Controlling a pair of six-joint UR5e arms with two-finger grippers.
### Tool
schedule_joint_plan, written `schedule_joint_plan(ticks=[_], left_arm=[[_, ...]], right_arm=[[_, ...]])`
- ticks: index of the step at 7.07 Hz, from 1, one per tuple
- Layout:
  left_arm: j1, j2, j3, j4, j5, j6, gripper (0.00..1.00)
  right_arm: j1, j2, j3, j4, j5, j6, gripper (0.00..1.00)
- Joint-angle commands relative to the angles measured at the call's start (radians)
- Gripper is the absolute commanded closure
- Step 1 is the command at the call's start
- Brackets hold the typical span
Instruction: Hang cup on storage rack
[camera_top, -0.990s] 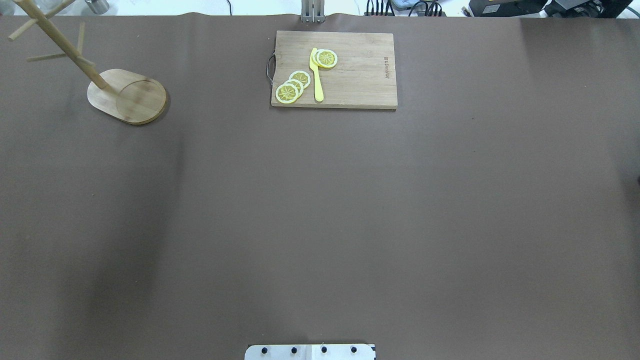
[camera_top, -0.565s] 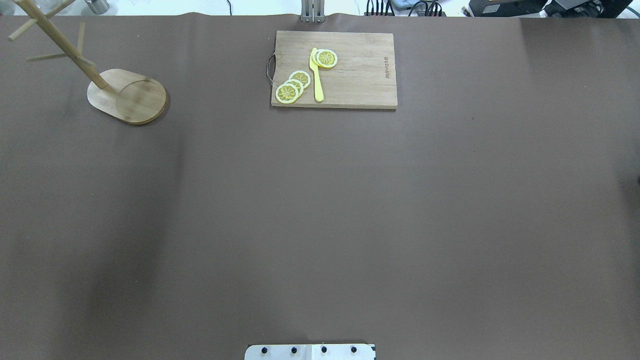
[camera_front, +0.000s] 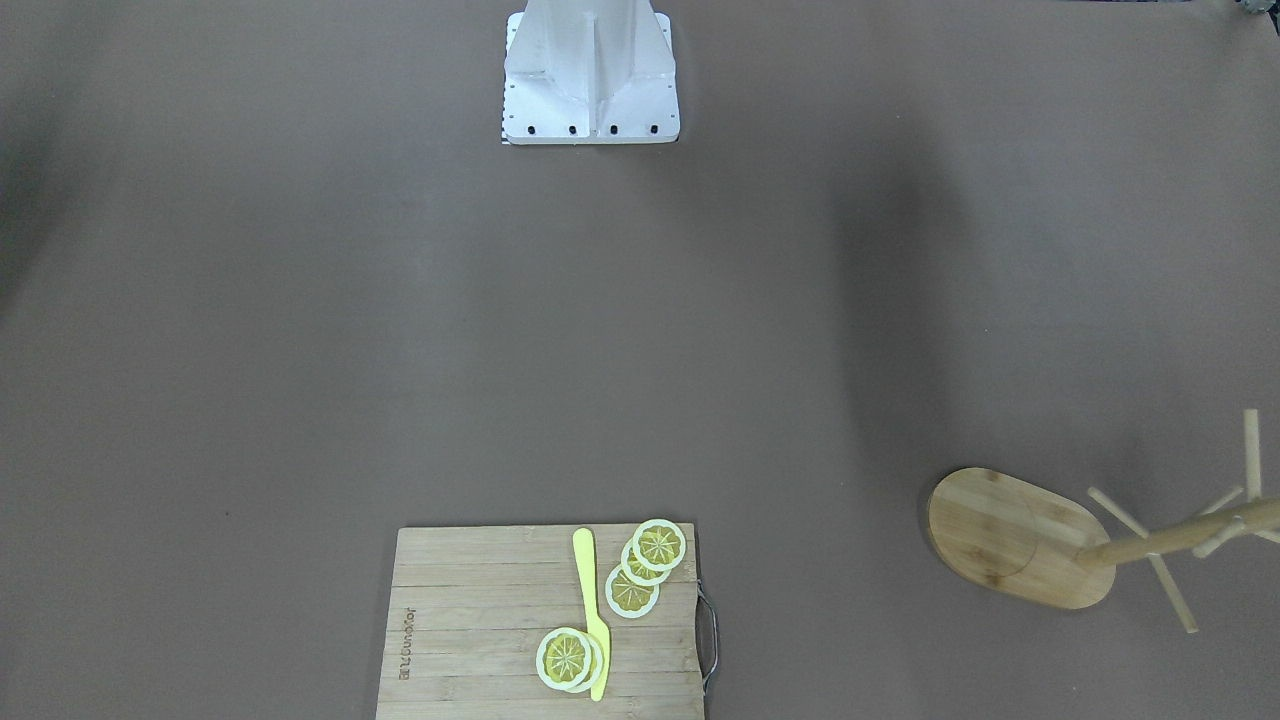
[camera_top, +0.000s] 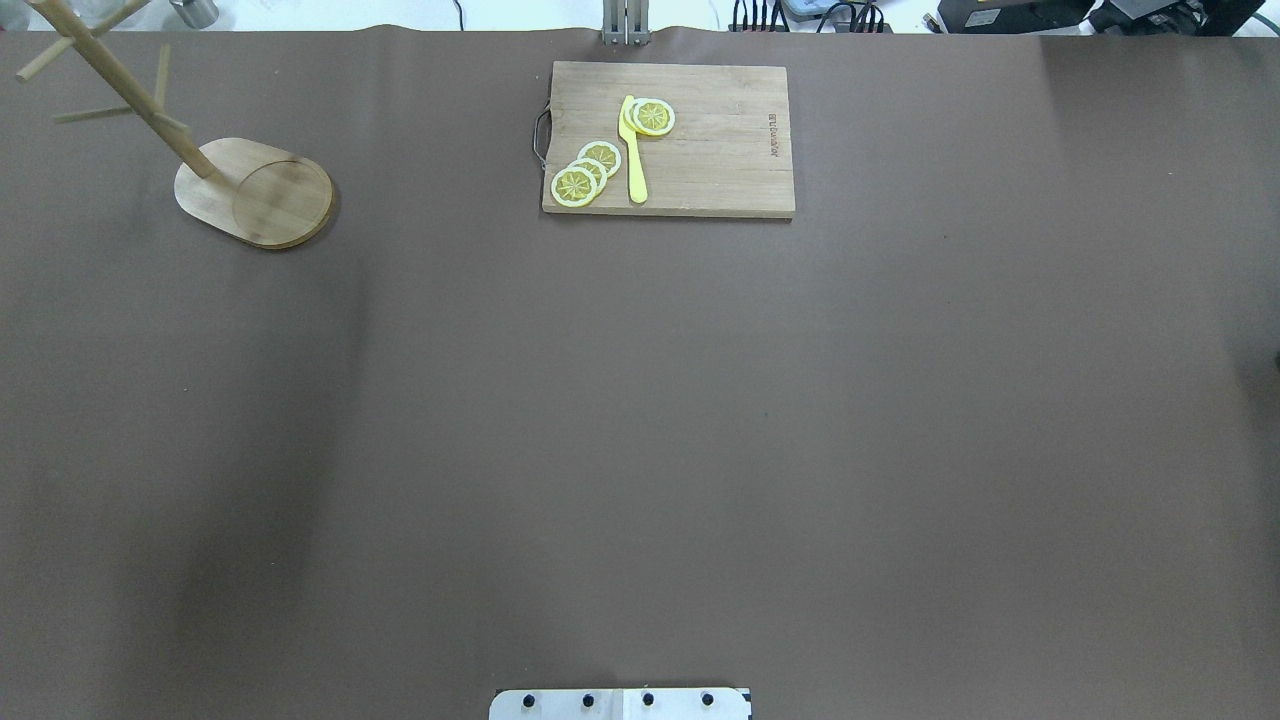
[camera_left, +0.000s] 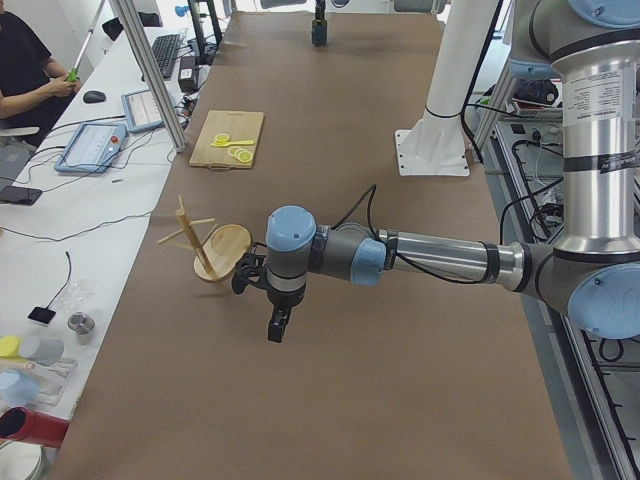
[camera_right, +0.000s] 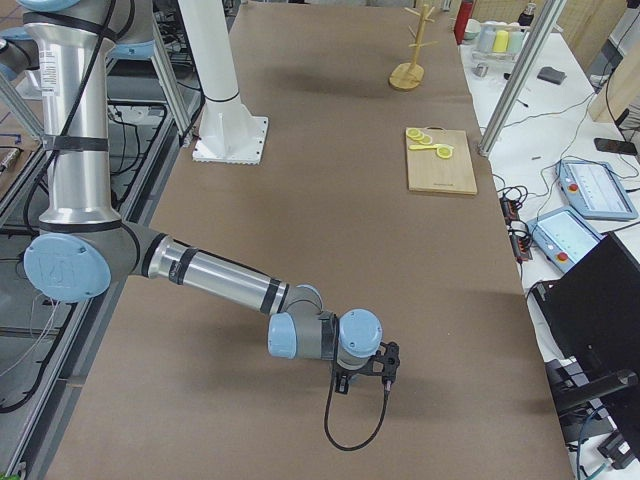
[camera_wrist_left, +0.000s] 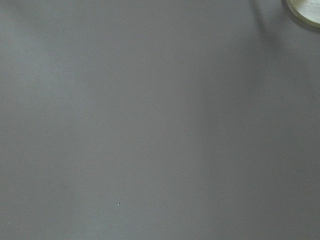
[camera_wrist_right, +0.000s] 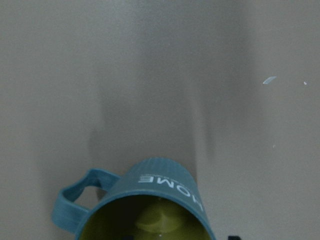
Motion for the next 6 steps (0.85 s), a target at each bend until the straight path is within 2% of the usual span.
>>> schedule_joint_plan(ticks=[1, 3, 5, 6], left_arm=[[0.0, 0.0, -0.003, -0.002, 0.0, 0.0, 0.02], [0.0, 0.0, -0.008, 0.0, 0.0, -0.005, 0.02], [0.0, 0.0, -0.012, -0.002, -0.002, -0.005, 0.02], [0.0, 0.0, -0.012, 0.0, -0.002, -0.005, 0.02]], right_arm=[[-0.011, -0.002, -0.003, 0.002, -0.006, -0.015, 1.0], [-0.01, 0.005, 0.01, 0.003, 0.002, -0.035, 1.0], [-0.007, 0.05, 0.14, 0.0, 0.004, -0.024, 1.0], [-0.008, 0.124, 0.161, -0.009, 0.004, -0.003, 1.0]])
